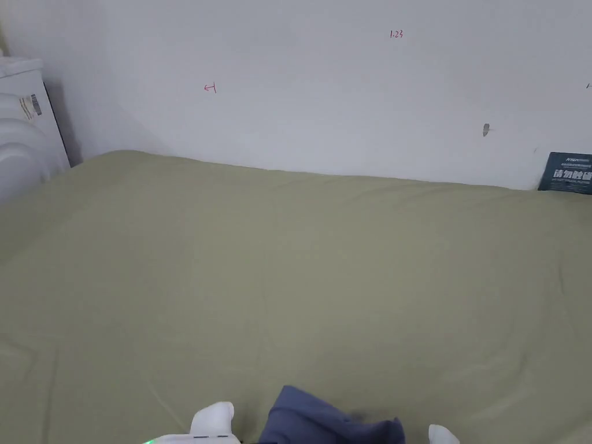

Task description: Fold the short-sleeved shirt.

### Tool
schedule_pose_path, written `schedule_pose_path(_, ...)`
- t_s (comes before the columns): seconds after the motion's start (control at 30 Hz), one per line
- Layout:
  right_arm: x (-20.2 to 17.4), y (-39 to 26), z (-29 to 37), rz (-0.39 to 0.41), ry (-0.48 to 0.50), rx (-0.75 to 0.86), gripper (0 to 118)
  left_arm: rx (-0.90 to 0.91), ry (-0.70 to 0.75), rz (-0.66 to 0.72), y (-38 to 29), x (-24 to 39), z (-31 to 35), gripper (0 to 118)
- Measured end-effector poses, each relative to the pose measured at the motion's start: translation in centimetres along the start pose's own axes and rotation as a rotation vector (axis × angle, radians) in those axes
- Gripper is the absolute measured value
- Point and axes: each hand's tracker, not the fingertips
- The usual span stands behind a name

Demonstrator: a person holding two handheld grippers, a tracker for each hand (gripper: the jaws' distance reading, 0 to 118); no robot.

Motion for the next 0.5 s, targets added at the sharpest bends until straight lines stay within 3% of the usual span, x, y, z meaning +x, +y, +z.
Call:
schedule_pose_path(0.17, -1.4, 0.1, 1.7, 0.067, -0.045, 0.050, 1, 0.031, 0.074, -0.042, 3.0, -2.0, 3.4, 34)
schedule_pose_path(0.5, -2.5, -0.7, 1.7, 0.097, -0.090, 0.067, 1, 0.199, 0.358, 0.075, 11.6, -17.2, 15.8, 34)
